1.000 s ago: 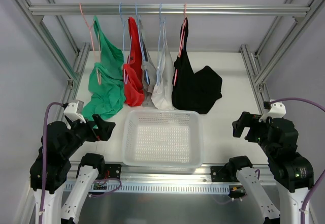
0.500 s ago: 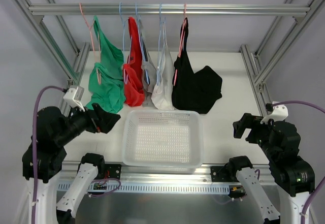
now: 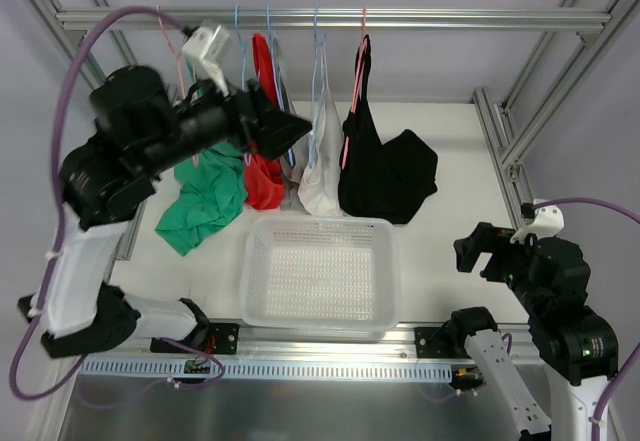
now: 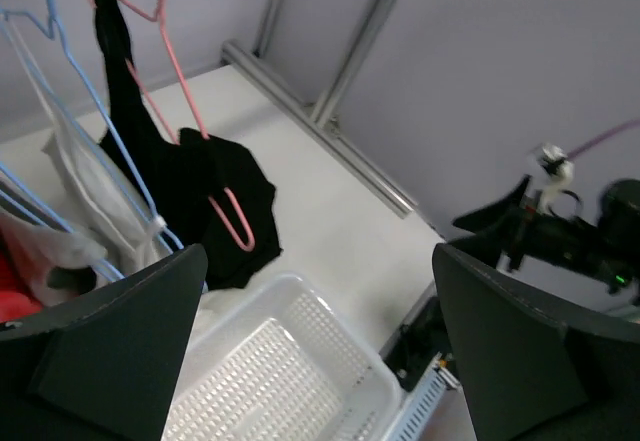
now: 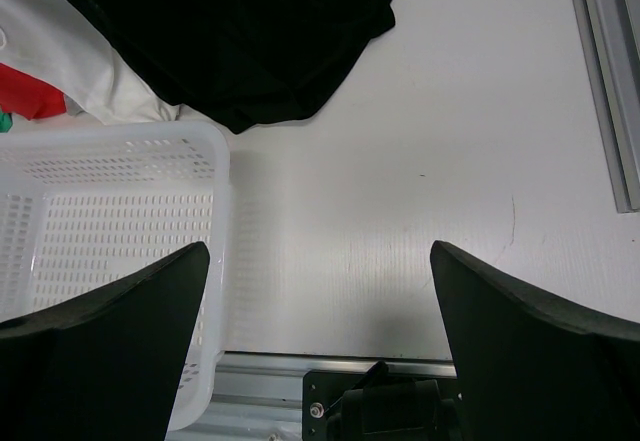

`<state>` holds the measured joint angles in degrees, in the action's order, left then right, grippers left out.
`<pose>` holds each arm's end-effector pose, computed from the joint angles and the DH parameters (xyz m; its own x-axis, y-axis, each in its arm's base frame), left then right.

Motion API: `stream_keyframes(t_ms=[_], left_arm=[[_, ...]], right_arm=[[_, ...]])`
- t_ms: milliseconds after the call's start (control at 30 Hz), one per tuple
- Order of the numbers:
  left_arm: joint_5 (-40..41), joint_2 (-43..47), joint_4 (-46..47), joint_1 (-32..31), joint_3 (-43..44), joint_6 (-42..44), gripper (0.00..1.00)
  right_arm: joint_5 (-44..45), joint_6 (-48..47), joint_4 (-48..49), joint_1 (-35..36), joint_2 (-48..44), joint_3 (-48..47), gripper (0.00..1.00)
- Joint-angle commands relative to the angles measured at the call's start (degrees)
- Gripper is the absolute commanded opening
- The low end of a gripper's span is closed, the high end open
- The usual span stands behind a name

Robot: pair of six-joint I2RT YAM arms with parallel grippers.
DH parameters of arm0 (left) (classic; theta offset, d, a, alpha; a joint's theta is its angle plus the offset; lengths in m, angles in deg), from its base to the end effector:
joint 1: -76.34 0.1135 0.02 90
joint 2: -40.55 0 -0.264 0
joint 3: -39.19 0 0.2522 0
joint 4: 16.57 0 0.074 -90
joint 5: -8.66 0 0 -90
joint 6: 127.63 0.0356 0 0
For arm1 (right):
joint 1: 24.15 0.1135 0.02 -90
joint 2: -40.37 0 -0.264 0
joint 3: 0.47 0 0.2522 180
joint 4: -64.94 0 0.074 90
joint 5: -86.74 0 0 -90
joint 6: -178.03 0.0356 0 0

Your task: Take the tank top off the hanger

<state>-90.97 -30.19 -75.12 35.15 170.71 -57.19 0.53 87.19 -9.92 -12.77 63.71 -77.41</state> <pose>0.1203 -0.1132 0.5871 -0.2319 -0.2357 -0.9438 0.7401 0.5868 -0.3284 0.0292 0.0035 0.3814 -0.3534 -0.0861 -0.9315 -0.1417 0.9892 -0.0376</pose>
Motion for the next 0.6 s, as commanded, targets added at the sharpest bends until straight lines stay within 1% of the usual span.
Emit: stream_keyframes(t_ms=[0, 33, 67, 100, 200, 333, 367, 433, 467, 500, 567], left_arm=[[16.73, -10.71, 1.20, -3.72, 9.74, 5.13, 0.99], [18.57, -15.17, 1.72, -4.24, 11.78, 6.18, 0.99], [19.55, -17.22, 2.60, -4.69, 14.06, 7.06, 0.99], [18.69, -19.41, 3.39, -4.86, 17.47, 9.68, 0.99], [18.94, -25.57, 9.10, -5.13, 19.00, 15.22, 0.99], [21.93, -31.55, 12.97, -5.13, 19.71, 18.05, 0.95], [22.02, -32.17, 13.41, -5.13, 19.71, 18.84, 0.93], [25.16, -34.45, 14.64, -5.04, 19.71, 18.93, 0.84], [25.79, -35.16, 15.00, -5.04, 19.71, 19.72, 0.81], [26.67, -35.95, 15.96, -5.04, 19.79, 20.51, 0.79], [27.90, -38.41, 16.93, -4.95, 20.14, 22.70, 0.76]], right_arm=[[-0.01, 0.67, 0.99, 0.31, -1.00, -1.51, 1.00], [-0.27, 0.67, 0.81, 0.23, -1.36, -1.68, 0.99], [-0.89, 0.67, 0.55, 0.23, -1.71, -1.69, 0.99], [-1.15, 0.67, 0.46, 0.23, -2.32, -1.60, 0.99], [-0.98, 0.67, -0.07, 0.23, -3.03, -2.04, 1.00], [-2.82, 2.42, 0.02, 0.23, -3.73, -2.74, 0.99], [-3.17, 2.25, 0.02, 0.23, -3.73, -2.74, 0.99], [-3.18, 2.25, 0.10, 0.23, -3.91, -2.57, 1.00], [-5.61, 2.33, 0.02, 0.23, -3.91, -2.39, 0.99], [-6.07, 2.51, 0.02, 0.23, -3.91, -2.30, 1.00], [-7.56, 2.60, 0.10, 0.31, -3.82, -2.13, 1.00]])
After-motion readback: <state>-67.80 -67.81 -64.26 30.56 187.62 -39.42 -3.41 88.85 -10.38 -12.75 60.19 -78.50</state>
